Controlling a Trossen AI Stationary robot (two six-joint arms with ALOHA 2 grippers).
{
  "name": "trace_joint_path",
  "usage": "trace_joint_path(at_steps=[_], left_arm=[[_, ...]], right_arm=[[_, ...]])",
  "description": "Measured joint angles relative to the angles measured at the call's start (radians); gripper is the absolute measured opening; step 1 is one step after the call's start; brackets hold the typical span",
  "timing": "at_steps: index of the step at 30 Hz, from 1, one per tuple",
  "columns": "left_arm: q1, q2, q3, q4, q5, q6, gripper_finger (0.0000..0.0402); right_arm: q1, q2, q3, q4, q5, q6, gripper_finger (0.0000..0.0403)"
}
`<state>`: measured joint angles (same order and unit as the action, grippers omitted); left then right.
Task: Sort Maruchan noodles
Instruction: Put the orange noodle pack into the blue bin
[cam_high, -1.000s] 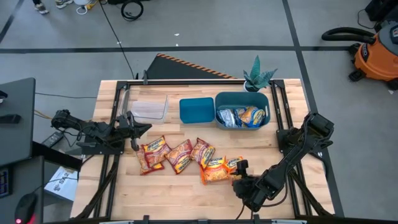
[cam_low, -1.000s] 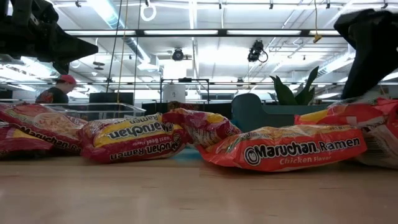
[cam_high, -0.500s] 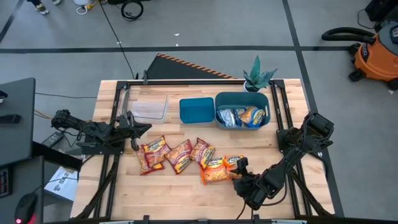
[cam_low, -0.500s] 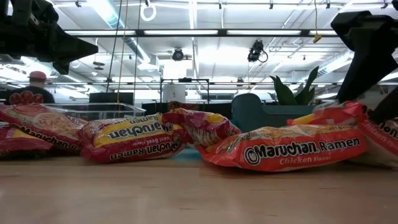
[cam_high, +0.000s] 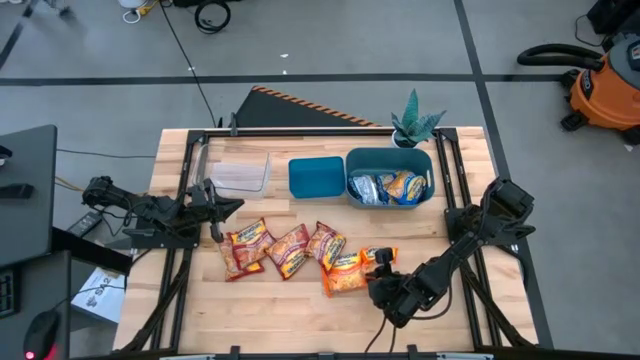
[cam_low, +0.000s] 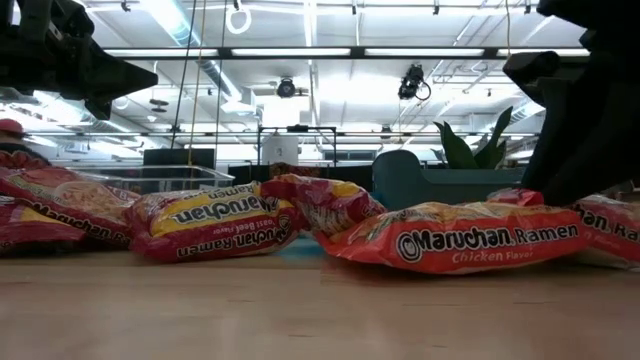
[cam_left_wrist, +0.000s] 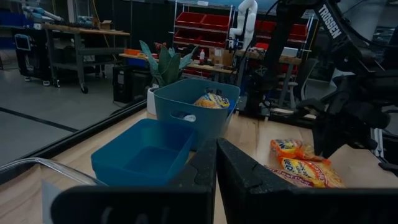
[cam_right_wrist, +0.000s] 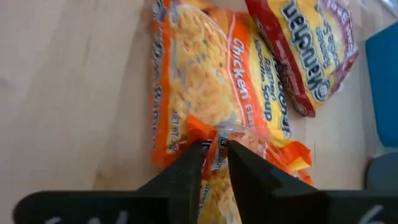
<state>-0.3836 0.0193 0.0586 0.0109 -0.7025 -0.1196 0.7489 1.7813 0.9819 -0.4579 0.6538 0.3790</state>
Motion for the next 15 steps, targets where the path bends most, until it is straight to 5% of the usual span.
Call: trace_joint_path(at_steps=[7,15], left_arm=[[0.0,0.0,0.0,0.0,0.0,0.0,0.0016],[0.0,0.0,0.0,0.0,0.0,0.0,0.0016]], right_arm=[[-0.006,0.0,-0.001,0.002,-0.001,-0.016,0.0012],[-0.027,-0.025,0.054,-0.084,0.021,-0.016,0.0007]])
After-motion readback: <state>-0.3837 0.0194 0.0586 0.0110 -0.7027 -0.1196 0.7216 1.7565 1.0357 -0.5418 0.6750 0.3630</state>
